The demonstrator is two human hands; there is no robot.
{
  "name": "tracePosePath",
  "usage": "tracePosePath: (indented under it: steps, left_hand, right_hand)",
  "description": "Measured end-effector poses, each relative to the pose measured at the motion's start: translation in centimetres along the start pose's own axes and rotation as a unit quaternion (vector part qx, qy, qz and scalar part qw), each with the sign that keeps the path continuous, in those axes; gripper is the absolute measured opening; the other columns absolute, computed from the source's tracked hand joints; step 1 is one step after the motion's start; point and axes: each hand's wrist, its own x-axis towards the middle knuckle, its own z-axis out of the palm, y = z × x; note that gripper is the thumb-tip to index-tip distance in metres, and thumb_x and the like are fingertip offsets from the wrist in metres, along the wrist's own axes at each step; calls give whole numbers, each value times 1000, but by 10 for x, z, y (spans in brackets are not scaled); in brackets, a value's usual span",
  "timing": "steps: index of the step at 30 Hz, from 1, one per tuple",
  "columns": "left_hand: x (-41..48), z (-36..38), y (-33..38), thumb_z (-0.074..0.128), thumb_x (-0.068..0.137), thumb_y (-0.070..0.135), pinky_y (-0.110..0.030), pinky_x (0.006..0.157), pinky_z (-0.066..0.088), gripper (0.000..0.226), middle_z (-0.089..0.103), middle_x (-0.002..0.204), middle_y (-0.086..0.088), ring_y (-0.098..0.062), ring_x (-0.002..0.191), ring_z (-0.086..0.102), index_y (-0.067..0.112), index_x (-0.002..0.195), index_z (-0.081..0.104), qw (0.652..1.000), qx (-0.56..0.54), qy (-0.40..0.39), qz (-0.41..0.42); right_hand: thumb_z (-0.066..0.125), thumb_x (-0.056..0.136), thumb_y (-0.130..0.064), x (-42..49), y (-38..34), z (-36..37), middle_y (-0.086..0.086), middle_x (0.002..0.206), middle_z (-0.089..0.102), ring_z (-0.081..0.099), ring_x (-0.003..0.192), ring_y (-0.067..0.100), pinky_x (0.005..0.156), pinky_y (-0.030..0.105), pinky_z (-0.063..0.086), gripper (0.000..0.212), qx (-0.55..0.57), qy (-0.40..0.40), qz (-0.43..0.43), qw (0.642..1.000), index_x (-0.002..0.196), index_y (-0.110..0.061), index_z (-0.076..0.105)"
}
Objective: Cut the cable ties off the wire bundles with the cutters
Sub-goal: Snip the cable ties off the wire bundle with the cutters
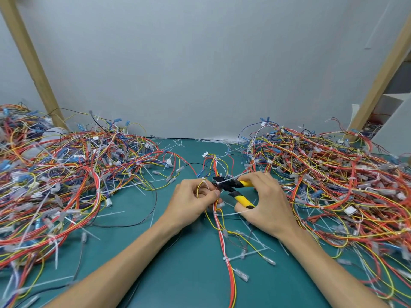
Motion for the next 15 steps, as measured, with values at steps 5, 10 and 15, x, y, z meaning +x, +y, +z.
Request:
tracePosePath:
  steps: [5, 10, 15]
  left_hand:
    - [1, -1, -1, 65, 89, 2, -21, 60, 52, 13, 71, 77, -24, -29, 73, 74, 4, 77, 60, 1000, 19, -1, 8]
    - [1, -1, -1, 64, 90, 0, -15, 54, 48, 13, 70, 71, -19, -26, 70, 74, 1, 77, 59, 1000, 18, -11, 10]
    - [1, -1, -1, 63, 90, 1, -19, 59, 51, 12, 70, 69, -14, -27, 72, 74, -1, 79, 60, 999, 28, -21, 9]
  right_hand:
    - [72, 67, -34, 0, 1, 0, -9, 101, 58, 51, 95, 14, 87, 34, 43, 45, -5, 0, -3, 1000, 108, -22, 62]
    - [70, 66, -34, 0, 0, 1, -9, 99, 58, 51, 94, 15, 86, 34, 43, 43, -6, 10, -8, 1000, 107, -22, 61]
    - [66, 67, -36, -1, 0, 2, -10, 100, 56, 50, 95, 14, 86, 32, 43, 44, -8, 13, -11, 1000, 108, -23, 60]
